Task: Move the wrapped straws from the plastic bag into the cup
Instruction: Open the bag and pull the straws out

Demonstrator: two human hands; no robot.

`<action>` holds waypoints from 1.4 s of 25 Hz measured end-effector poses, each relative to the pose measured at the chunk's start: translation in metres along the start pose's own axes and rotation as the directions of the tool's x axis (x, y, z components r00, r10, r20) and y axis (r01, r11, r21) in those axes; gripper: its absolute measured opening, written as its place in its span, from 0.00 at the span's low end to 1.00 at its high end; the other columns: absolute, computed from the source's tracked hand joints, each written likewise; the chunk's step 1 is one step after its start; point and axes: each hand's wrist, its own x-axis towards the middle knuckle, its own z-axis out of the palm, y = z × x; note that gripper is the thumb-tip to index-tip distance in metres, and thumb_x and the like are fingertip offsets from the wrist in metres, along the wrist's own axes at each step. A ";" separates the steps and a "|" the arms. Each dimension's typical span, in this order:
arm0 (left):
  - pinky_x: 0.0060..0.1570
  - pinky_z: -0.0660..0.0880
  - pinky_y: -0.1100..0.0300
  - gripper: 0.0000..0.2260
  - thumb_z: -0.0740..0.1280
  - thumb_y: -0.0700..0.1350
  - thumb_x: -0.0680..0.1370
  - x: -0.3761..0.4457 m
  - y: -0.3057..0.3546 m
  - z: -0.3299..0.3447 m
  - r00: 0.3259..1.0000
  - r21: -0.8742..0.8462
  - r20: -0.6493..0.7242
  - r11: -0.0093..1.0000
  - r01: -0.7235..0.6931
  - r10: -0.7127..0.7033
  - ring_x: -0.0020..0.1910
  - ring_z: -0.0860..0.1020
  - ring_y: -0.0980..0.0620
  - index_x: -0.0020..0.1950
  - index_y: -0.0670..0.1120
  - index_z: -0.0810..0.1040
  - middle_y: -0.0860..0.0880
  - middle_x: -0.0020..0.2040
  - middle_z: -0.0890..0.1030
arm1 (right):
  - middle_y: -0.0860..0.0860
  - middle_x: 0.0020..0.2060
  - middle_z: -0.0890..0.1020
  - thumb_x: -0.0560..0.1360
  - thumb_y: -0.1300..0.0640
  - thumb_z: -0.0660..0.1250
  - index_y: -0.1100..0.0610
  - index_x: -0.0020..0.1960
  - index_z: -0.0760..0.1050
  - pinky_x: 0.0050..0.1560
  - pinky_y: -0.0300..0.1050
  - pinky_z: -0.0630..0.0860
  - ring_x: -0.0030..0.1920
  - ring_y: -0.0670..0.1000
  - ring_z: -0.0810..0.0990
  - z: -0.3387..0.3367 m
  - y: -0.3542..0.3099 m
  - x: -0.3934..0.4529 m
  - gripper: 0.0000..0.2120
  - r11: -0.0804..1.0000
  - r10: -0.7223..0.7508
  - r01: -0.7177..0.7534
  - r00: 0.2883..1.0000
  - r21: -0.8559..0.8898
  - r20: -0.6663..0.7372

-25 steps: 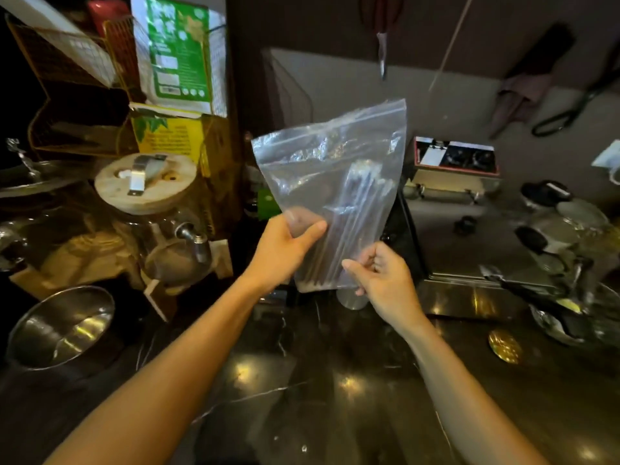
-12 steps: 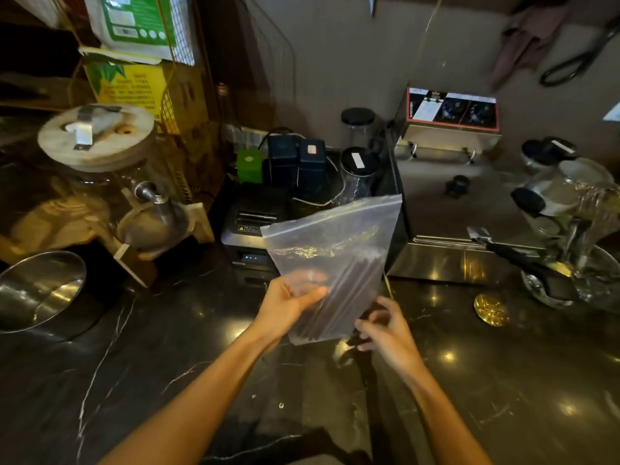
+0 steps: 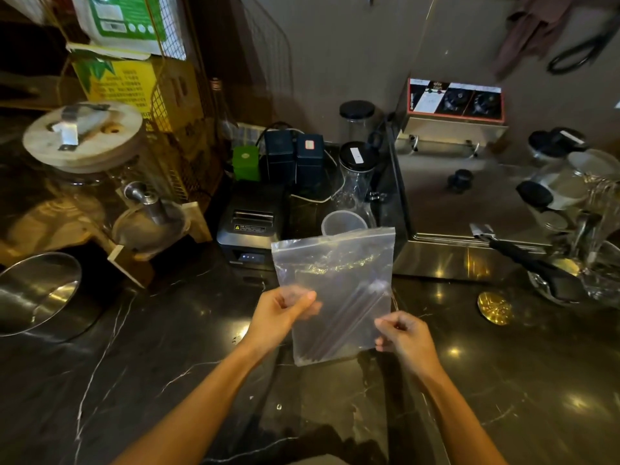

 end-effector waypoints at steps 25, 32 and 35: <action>0.59 0.80 0.60 0.15 0.68 0.57 0.79 -0.027 0.077 0.035 0.930 0.094 0.286 0.959 -0.267 0.231 0.59 0.84 0.57 0.62 0.55 0.86 0.55 0.57 0.88 | 0.54 0.28 0.78 0.83 0.59 0.66 0.66 0.45 0.83 0.25 0.41 0.73 0.24 0.48 0.71 0.025 -0.147 -0.064 0.13 0.993 -0.063 0.051 0.991 0.107 0.115; 0.59 0.82 0.54 0.09 0.70 0.51 0.81 -0.020 0.089 0.047 0.909 0.199 0.385 0.947 -0.252 0.161 0.54 0.86 0.54 0.56 0.51 0.87 0.52 0.51 0.89 | 0.50 0.22 0.71 0.81 0.57 0.71 0.70 0.46 0.79 0.23 0.39 0.65 0.21 0.44 0.66 0.032 -0.132 -0.067 0.15 0.991 -0.069 0.057 0.994 0.125 0.088; 0.51 0.80 0.63 0.07 0.71 0.46 0.80 -0.023 0.086 0.047 0.901 0.118 0.418 0.976 -0.184 0.119 0.52 0.87 0.54 0.56 0.49 0.88 0.48 0.51 0.89 | 0.51 0.23 0.69 0.79 0.55 0.73 0.73 0.47 0.76 0.22 0.39 0.63 0.21 0.45 0.65 0.029 -0.126 -0.068 0.18 0.985 -0.057 0.030 0.986 0.171 0.157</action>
